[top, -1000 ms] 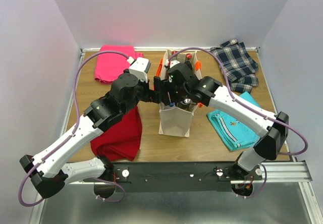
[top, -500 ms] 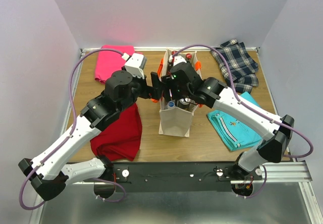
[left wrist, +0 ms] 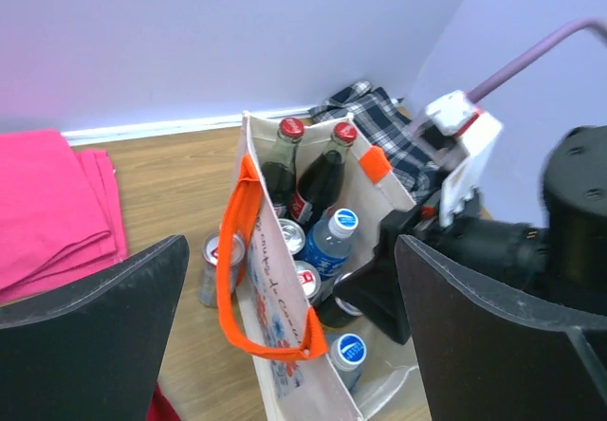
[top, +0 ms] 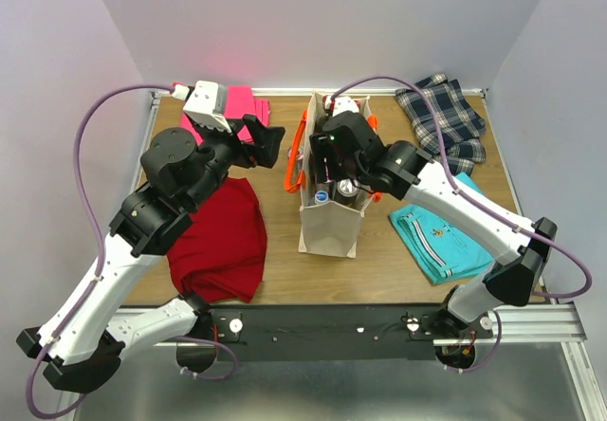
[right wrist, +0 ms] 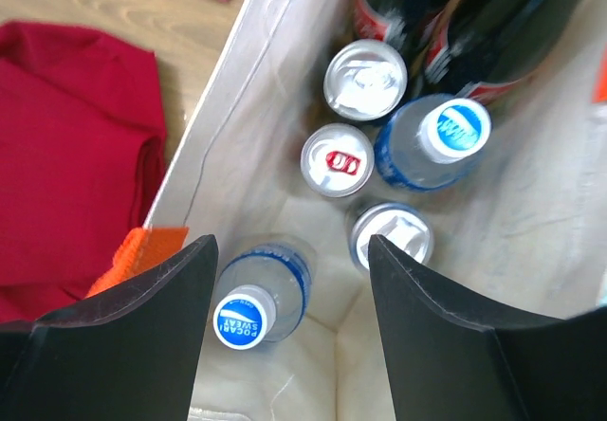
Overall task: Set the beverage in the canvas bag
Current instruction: Place the drink in the canvas bag, then pick up the drink from the center of the board.
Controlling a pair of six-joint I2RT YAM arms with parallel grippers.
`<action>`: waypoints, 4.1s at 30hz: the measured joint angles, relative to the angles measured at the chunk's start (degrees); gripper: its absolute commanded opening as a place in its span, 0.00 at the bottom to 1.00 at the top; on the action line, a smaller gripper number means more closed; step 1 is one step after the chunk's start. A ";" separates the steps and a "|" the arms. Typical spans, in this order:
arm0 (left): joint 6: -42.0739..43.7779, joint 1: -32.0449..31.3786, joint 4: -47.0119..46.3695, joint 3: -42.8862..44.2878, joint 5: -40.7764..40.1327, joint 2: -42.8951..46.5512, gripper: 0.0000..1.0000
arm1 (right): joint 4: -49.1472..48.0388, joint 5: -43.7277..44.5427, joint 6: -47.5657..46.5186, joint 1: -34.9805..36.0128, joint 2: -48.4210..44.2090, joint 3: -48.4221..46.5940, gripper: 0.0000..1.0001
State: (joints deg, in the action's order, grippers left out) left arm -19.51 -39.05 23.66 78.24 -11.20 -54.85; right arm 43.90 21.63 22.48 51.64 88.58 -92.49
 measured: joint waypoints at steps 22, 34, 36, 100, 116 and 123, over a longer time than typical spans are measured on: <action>0.66 18.93 4.66 -1.14 10.88 -22.69 0.98 | 8.90 10.80 2.16 -3.39 0.50 -13.44 0.77; 1.05 22.97 1.16 4.11 14.95 -36.48 0.96 | 9.38 9.44 3.02 -4.76 1.53 -13.46 0.77; 1.09 23.10 1.07 5.75 15.19 -38.45 0.96 | 9.38 9.20 3.02 -4.85 1.79 -13.46 0.77; 9.01 13.14 2.78 9.09 18.18 -52.35 0.76 | 9.35 8.96 3.74 -5.27 1.97 -12.39 0.77; 8.11 12.79 2.34 9.53 16.39 -52.39 0.00 | 9.31 8.96 4.11 -5.27 1.95 -11.15 0.77; 8.00 12.79 6.12 10.71 14.86 -51.89 0.00 | 9.31 9.01 4.66 -5.27 0.98 -9.35 0.77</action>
State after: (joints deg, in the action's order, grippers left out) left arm -11.51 -26.26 29.78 88.95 3.66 -106.74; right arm 53.21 30.63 27.14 46.37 89.56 -101.84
